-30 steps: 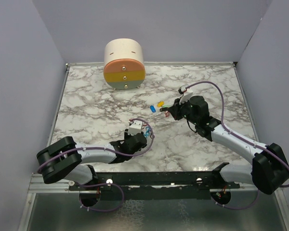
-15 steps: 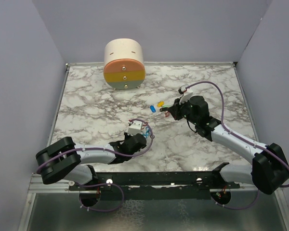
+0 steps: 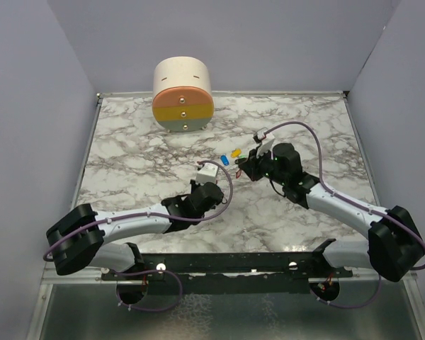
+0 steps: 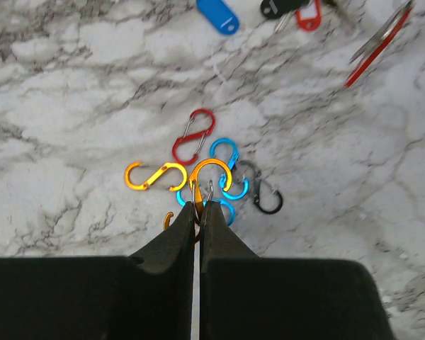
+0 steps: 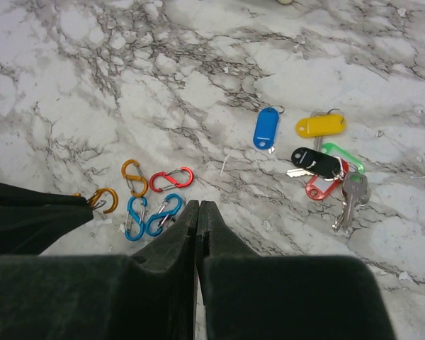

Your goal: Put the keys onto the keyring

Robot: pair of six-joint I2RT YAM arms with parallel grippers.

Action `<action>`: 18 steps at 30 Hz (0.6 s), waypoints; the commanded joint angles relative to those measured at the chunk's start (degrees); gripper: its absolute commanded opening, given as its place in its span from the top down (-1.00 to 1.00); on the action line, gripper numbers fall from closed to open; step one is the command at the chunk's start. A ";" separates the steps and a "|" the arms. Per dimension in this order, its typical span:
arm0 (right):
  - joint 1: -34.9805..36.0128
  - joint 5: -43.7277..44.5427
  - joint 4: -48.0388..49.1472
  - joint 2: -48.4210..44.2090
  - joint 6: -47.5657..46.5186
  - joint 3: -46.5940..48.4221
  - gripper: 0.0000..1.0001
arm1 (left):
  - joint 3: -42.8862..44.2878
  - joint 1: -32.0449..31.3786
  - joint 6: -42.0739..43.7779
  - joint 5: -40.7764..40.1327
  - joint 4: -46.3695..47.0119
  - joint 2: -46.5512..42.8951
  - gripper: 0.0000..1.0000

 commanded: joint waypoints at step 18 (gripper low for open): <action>6.33 -3.97 7.36 0.70 -6.12 -1.78 0.99 | 10.85 6.33 6.69 12.93 2.53 0.86 1.00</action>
